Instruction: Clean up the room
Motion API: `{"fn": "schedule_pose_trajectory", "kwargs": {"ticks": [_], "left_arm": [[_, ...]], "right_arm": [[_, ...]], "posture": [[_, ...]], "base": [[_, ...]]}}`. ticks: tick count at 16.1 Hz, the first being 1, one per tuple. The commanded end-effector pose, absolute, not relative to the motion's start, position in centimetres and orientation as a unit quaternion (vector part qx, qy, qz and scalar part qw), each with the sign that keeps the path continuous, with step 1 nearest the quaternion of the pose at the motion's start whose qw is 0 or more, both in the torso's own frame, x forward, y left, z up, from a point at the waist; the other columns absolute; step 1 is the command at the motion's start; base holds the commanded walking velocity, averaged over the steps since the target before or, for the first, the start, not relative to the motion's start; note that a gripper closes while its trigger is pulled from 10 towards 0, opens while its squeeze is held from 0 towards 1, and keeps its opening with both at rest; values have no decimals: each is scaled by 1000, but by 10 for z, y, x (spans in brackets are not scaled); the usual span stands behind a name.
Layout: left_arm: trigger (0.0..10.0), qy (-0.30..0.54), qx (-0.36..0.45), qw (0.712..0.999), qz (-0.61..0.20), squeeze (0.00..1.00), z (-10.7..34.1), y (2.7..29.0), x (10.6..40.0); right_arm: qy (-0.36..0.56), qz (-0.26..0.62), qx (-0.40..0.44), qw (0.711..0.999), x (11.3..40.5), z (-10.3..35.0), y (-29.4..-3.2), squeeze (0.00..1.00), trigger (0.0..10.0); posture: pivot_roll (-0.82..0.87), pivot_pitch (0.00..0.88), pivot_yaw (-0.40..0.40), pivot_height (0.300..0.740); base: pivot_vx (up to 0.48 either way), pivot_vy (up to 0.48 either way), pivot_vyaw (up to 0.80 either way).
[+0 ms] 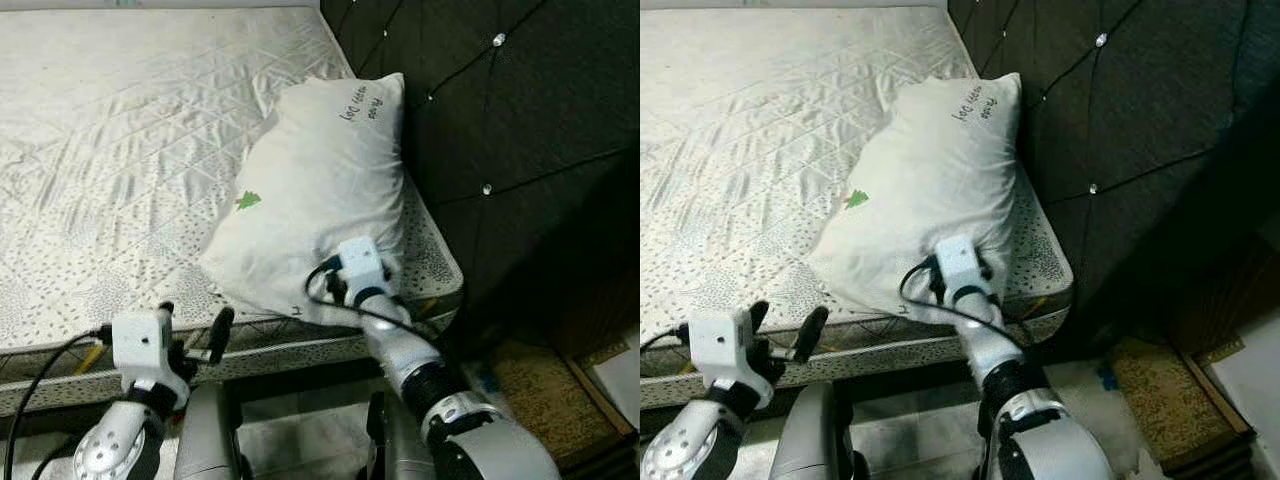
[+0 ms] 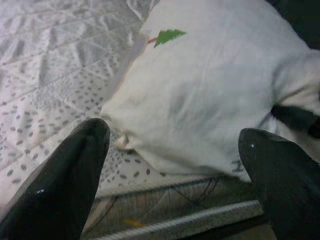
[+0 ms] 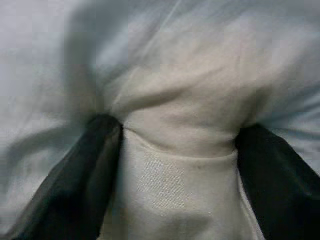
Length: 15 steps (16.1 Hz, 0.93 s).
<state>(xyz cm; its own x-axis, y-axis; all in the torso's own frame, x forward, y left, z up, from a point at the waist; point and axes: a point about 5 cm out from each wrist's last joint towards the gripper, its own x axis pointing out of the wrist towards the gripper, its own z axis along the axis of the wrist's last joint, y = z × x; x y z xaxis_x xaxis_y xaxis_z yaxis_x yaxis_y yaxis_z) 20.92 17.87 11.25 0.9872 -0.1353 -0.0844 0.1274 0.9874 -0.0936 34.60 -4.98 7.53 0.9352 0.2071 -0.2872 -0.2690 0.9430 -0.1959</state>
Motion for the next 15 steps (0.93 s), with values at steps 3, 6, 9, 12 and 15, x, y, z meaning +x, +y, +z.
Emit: {"fn": "schedule_pose_trajectory", "kwargs": {"ticks": [3, 6, 9, 12, 15], "left_arm": [[10000, 47, -37, 996, -63, 0, 112, 181, 216], [10000, 41, -31, 997, -65, 0, 112, 183, 222], [10000, 33, -30, 997, -65, 0, 115, 182, 227], [10000, 28, -32, 997, -62, 0, 115, 181, 226], [10000, 28, -31, 998, -56, 0, 115, 183, 223]], "right_arm": [[172, 186, -140, 957, 334, 59, -34, 0, 0], [165, 193, -145, 956, 334, 60, -29, 0, 0], [167, 187, -151, 956, 335, 59, -31, 0, 0], [170, 187, -153, 955, 335, 59, -31, 0, 0], [168, 204, -147, 953, 336, 60, -31, 0, 0]], "posture": [[95, 104, -65, 578], [95, 75, -64, 578], [95, 66, -68, 578], [99, 65, -73, 578], [105, 68, -80, 578]], "base": [[0, 0, 0], [0, 0, 0], [0, 0, 0], [0, 0, 0], [0, 0, 0]]}}
